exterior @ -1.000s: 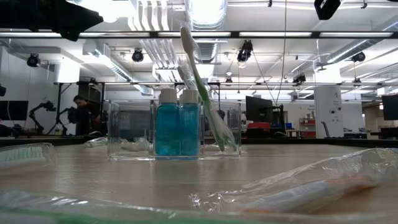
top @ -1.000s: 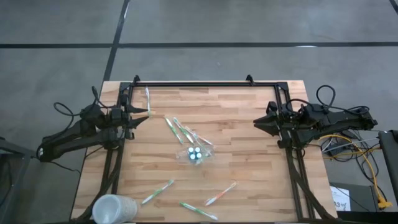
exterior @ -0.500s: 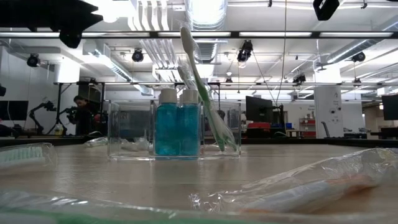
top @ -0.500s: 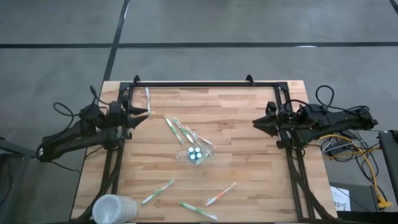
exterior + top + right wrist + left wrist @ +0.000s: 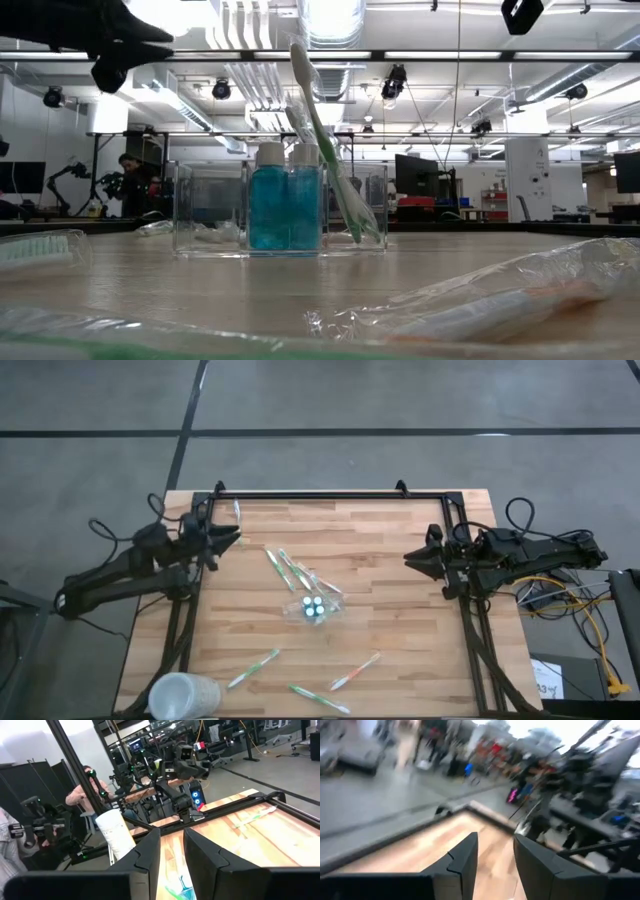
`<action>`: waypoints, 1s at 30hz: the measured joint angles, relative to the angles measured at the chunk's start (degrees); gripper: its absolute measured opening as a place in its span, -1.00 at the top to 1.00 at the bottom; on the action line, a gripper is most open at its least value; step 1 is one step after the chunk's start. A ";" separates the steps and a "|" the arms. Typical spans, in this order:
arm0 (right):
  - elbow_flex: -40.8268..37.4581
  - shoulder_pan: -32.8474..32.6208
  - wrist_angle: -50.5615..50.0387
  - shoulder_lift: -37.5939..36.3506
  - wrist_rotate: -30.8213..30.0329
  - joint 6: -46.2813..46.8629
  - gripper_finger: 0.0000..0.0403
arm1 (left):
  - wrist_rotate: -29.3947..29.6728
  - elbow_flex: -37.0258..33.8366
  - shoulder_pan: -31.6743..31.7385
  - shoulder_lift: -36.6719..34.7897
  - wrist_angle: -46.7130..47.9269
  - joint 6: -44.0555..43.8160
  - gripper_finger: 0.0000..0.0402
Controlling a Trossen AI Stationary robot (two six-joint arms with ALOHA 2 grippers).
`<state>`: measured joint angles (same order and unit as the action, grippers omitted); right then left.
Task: Pick & Place toothbrushing station
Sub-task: Move the green toothbrush on the table
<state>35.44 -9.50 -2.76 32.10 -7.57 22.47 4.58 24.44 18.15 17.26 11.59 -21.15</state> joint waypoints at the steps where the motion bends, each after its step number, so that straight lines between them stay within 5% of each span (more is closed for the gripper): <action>1: 0.00 0.00 0.00 -0.02 0.00 0.00 0.58 | 1.16 1.26 0.00 1.40 2.13 -0.22 0.37; 9: 0.00 0.00 0.00 0.01 0.02 -0.02 0.63 | 17.14 14.35 0.01 15.58 19.11 -2.90 0.51; 19: 0.00 0.00 0.02 0.00 0.02 -0.02 0.65 | 21.96 27.99 2.78 32.33 32.60 -23.51 0.53; 30: 0.00 0.00 -0.02 0.01 0.02 -0.02 0.58 | 17.81 30.25 7.73 41.61 34.87 -33.22 0.53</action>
<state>35.44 -9.50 -2.79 32.10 -7.55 22.46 22.39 54.70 25.88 58.86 46.46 -54.37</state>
